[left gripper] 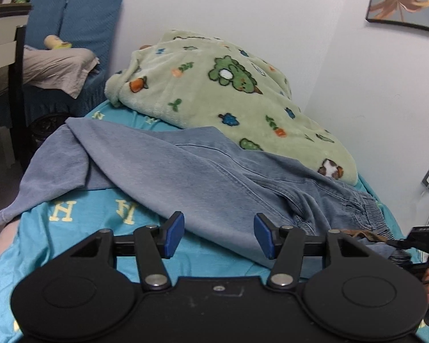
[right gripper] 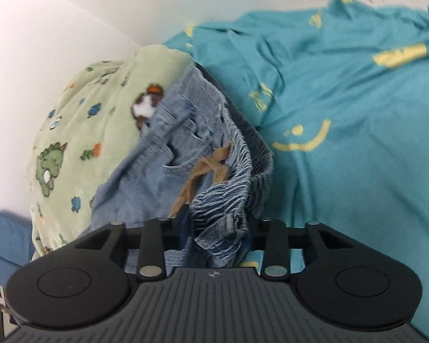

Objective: Fold clothes

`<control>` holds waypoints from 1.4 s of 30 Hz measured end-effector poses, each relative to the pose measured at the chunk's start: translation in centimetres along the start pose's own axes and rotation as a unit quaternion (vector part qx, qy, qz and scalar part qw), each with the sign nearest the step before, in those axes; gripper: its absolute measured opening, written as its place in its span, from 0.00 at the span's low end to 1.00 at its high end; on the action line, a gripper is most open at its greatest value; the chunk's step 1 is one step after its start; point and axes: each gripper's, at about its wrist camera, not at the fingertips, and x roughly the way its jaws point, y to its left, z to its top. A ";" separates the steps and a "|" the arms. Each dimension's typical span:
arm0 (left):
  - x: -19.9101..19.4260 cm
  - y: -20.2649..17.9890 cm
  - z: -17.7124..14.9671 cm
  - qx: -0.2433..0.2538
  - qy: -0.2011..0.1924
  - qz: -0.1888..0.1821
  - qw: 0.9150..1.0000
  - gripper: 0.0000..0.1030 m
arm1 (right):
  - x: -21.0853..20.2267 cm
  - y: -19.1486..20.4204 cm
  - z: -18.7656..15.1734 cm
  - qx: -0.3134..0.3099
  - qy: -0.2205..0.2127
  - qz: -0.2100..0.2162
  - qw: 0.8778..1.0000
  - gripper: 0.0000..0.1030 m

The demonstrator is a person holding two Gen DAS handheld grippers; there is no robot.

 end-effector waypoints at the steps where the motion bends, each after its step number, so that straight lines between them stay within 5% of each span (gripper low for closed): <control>1: -0.2 0.3 0.0 -0.006 -0.001 0.002 1.000 0.49 | -0.6 0.3 0.2 -0.008 -0.012 0.008 1.000 0.33; 9: -1.3 2.0 -0.2 -0.037 -0.002 0.019 0.999 0.48 | -4.4 1.7 3.4 -0.071 -0.118 0.066 0.988 0.30; 13: -1.2 1.9 0.1 -0.041 0.000 0.019 0.999 0.48 | -4.3 -0.5 5.5 -0.063 -0.145 0.050 0.986 0.30; 19: -0.1 0.6 0.3 -0.021 0.008 0.013 1.000 0.48 | 0.5 -7.5 6.3 0.040 -0.046 -0.033 0.998 0.32; 27: -0.1 0.6 -0.1 -0.019 0.019 0.000 1.000 0.48 | -0.7 -6.0 5.4 -0.001 -0.036 -0.059 0.998 0.47; 31: -0.7 0.9 -0.1 -0.026 0.018 -0.003 0.999 0.48 | -2.0 -6.6 4.8 0.046 -0.018 -0.046 0.998 0.63; 37: -1.1 1.0 -0.5 -0.027 0.021 0.001 0.999 0.48 | -1.6 -6.4 2.7 0.120 0.038 -0.005 0.992 0.71; 42: -0.6 0.8 -0.6 -0.023 0.022 0.013 0.999 0.48 | 1.2 -4.8 2.1 0.116 0.069 -0.007 0.991 0.73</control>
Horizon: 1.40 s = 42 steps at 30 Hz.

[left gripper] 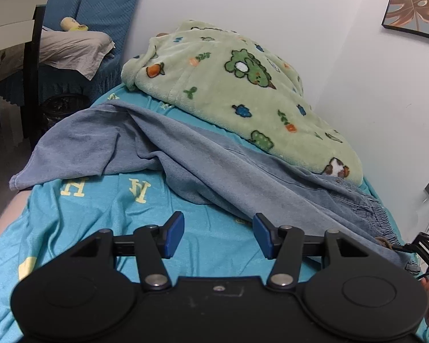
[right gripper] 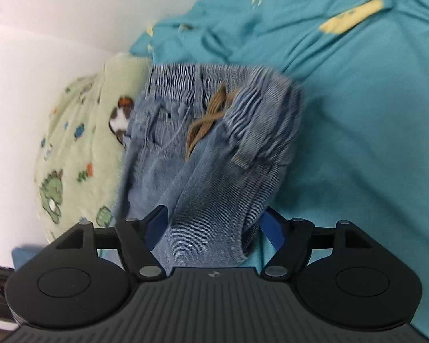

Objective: Fold clothes

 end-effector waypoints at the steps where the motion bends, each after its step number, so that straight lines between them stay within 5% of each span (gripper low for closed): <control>1: 0.1 0.0 0.0 0.000 0.000 0.001 1.000 0.48 | 0.6 0.3 0.0 -0.006 0.006 -0.002 1.000 0.74; 3: 0.5 0.0 0.1 -0.002 0.001 0.006 1.000 0.48 | 1.0 0.3 0.1 -0.023 0.007 -0.009 1.000 0.71; 6: 1.0 0.1 0.2 -0.009 0.006 0.009 1.000 0.48 | 0.7 -0.2 0.3 -0.040 0.002 -0.026 0.999 0.31; 9: 1.1 0.2 -0.1 -0.007 0.011 0.010 1.000 0.48 | -0.6 0.0 -0.7 -0.080 -0.001 -0.033 0.996 0.19; 16: 1.2 0.3 -0.9 0.003 0.017 0.003 1.000 0.48 | -1.7 -0.7 -1.9 -0.163 0.041 -0.069 0.983 0.19; 23: 0.9 0.8 -2.2 -0.002 0.034 -0.005 0.999 0.48 | -3.0 -1.2 -2.6 -0.142 0.048 -0.041 0.988 0.26; 28: 0.9 -0.2 -1.6 0.005 0.036 -0.024 0.999 0.49 | -3.3 1.1 -5.3 -0.197 0.088 -0.016 0.976 0.32; 34: 1.1 -1.4 -1.2 0.019 0.039 -0.047 0.998 0.49 | -1.8 5.5 -12.2 -0.300 0.142 0.071 0.941 0.41; 38: 1.3 -1.1 -0.5 0.013 0.032 -0.053 0.998 0.49 | 0.9 10.5 -15.7 -0.446 0.090 0.104 0.885 0.44; 42: 2.4 0.0 0.2 0.002 0.037 -0.041 0.999 0.49 | 4.3 14.1 -17.4 -0.539 0.040 0.154 0.827 0.63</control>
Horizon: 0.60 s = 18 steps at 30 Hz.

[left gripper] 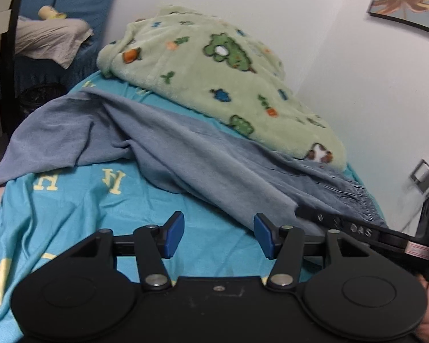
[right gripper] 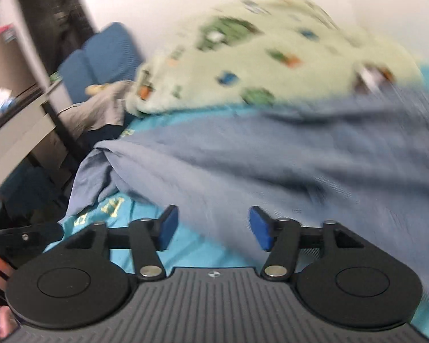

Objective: Fold clothes

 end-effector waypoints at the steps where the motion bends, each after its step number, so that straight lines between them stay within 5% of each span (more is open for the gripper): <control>1: 0.3 0.4 0.2 -0.005 0.001 0.002 1.000 0.49 | 1.1 0.2 0.2 -0.014 -0.006 0.005 1.000 0.64; 8: 0.9 2.1 1.2 -0.028 -0.015 0.019 0.999 0.49 | 6.2 2.0 -0.5 -0.091 0.018 0.028 0.995 0.59; 10: 0.8 2.5 1.3 -0.038 -0.018 0.022 0.999 0.49 | 6.6 2.6 -0.9 -0.104 0.026 0.025 0.994 0.26; 12: 0.5 2.9 1.4 -0.051 -0.024 0.023 0.998 0.49 | 6.0 3.7 -1.2 -0.130 0.022 0.024 0.991 0.06; 18: -1.3 4.3 1.7 -0.092 -0.043 0.026 0.995 0.49 | 3.0 7.5 -2.3 -0.201 0.015 0.009 0.979 0.03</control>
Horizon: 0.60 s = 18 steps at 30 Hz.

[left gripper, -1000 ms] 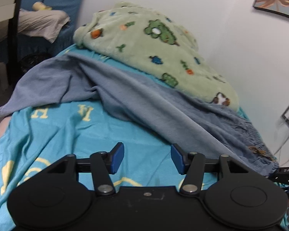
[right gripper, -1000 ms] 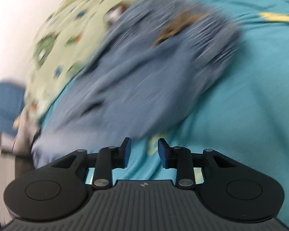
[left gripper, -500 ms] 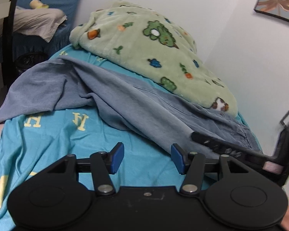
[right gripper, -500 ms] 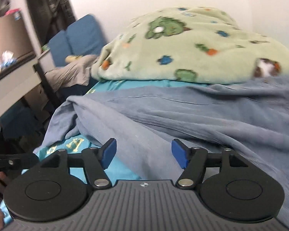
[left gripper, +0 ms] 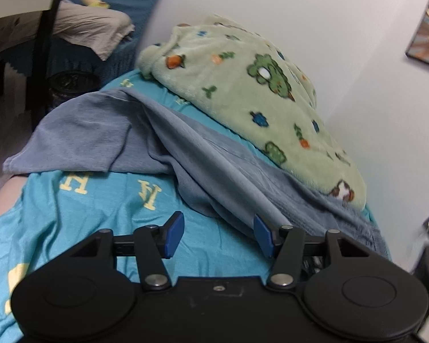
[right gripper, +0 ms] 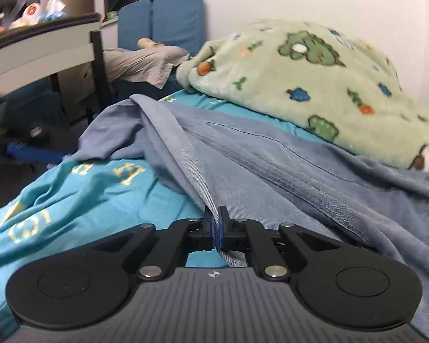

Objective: Fold clothes

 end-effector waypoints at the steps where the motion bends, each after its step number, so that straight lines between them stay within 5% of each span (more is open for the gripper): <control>1: -0.4 0.2 0.2 -0.006 -0.004 0.000 1.000 0.49 | -0.7 0.7 -0.2 -0.009 0.003 -0.002 1.000 0.03; 11: -1.9 0.4 0.5 -0.005 -0.023 0.018 1.000 0.48 | -1.3 5.6 -5.7 -0.113 0.143 -0.033 0.983 0.03; 18: -1.6 1.5 -0.2 -0.003 -0.014 0.043 0.999 0.48 | -3.2 3.4 -4.6 0.051 0.125 -0.038 0.990 0.12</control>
